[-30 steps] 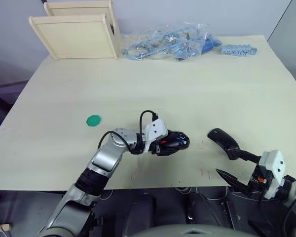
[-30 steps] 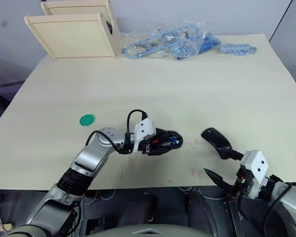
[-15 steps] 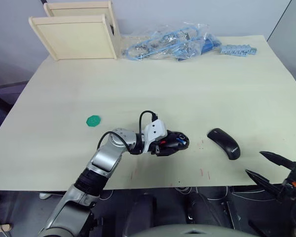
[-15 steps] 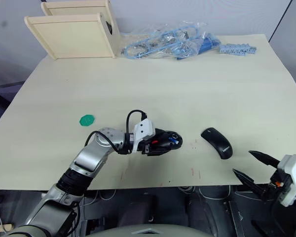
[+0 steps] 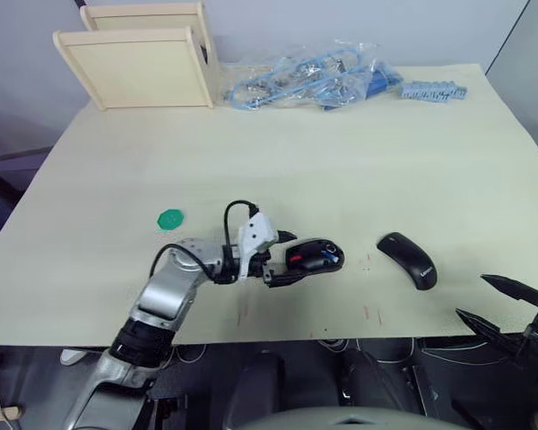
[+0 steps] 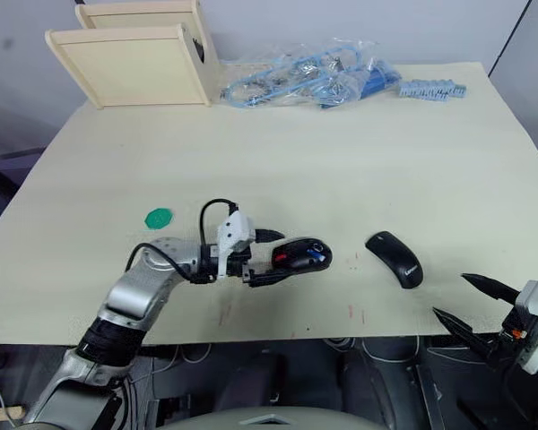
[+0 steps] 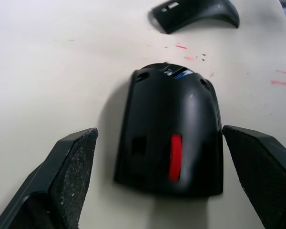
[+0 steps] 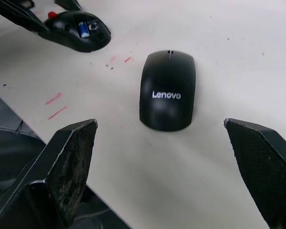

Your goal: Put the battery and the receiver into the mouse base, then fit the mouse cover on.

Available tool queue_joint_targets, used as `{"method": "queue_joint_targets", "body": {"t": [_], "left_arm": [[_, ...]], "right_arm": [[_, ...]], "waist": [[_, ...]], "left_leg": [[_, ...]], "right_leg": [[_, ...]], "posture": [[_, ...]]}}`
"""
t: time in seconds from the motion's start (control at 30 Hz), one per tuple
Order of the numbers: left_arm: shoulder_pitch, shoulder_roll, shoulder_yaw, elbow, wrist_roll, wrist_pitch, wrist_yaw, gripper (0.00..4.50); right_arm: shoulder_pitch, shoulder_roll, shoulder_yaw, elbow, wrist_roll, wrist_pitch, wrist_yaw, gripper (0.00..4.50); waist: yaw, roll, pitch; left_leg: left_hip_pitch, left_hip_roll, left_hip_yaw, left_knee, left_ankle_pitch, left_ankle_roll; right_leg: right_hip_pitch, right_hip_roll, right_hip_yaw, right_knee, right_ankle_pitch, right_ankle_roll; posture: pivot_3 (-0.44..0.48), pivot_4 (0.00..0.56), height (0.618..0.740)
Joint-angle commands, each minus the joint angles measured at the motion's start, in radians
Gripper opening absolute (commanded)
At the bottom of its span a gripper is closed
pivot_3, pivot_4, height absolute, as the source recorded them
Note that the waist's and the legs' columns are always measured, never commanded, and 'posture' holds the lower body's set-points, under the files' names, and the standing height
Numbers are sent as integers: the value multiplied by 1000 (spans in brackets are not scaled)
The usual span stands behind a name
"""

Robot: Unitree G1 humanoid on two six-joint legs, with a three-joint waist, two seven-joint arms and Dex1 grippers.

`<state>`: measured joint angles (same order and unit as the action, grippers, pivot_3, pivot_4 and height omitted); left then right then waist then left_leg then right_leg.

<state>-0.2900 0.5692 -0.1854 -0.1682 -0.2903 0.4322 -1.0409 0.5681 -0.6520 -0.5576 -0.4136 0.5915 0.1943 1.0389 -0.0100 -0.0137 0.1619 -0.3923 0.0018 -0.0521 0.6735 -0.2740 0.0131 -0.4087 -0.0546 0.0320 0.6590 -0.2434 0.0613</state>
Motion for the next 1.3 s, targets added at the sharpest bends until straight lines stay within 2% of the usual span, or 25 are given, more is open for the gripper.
{"method": "queue_joint_targets", "body": {"t": [0.03, 0.33, 0.43, 0.5, 0.6, 0.7, 0.97, 1.3], "left_arm": [[70, 61, 87, -115, -95, 34, -42, 4465], [305, 129, 303, -281, -281, 48, -42, 4465], [383, 105, 414, -285, -395, 2, -104, 4465], [412, 106, 443, -287, -428, -20, -136, 4465], [493, 132, 538, -288, -542, -24, -255, 4465], [562, 145, 602, -275, -589, -32, -315, 4465], [656, 132, 617, -237, -520, -134, -368, 4465], [669, 137, 573, -256, -466, -171, -346, 4465]], "right_arm": [[-30, -17, 5, -7, 2, 25, -29, 4500], [-120, -28, 65, -3, -5, 85, -75, 4500], [-153, -32, 96, 5, -12, 94, -79, 4500], [-165, -34, 106, 13, -19, 95, -79, 4500], [-202, -37, 141, 33, -40, 101, -94, 4500], [-228, -35, 173, 34, -59, 120, -120, 4500], [-265, -9, 249, -13, -67, 236, -236, 4500], [-318, 2, 290, -52, -72, 347, -354, 4500]], "waist": [[-2, 0, 0], [-2, 1, 0], [-2, 1, 0], [-2, 1, 0], [-5, 0, 0], [-5, 0, 0], [-3, 0, 0], [-4, -1, 0]], "left_leg": [[0, 0, 0, 0, 0, 0], [4, 3, 4, -3, 0, 0], [4, 3, 5, -3, 0, 0], [5, 3, 5, -3, 0, 0], [5, 2, 7, -3, 0, 0], [7, 3, 13, -4, 0, 0], [8, 3, 16, -4, 0, 0], [8, 3, 17, -5, 0, 0]], "right_leg": [[0, 0, 0, 0, 0, 0], [0, 0, 6, 1, 0, 0], [0, 0, 6, 0, 0, 0], [0, 0, 6, 0, 0, 0], [0, 0, 7, 0, 0, 0], [0, 2, 9, 1, 0, 0], [0, 2, 11, 0, 0, 0], [0, 2, 11, 0, 0, 0]], "posture": [[0, 150, 740], [0, 150, 740], [0, 150, 740], [0, 150, 740], [0, 150, 740], [0, 150, 740], [0, 150, 740], [0, 150, 740]]}}
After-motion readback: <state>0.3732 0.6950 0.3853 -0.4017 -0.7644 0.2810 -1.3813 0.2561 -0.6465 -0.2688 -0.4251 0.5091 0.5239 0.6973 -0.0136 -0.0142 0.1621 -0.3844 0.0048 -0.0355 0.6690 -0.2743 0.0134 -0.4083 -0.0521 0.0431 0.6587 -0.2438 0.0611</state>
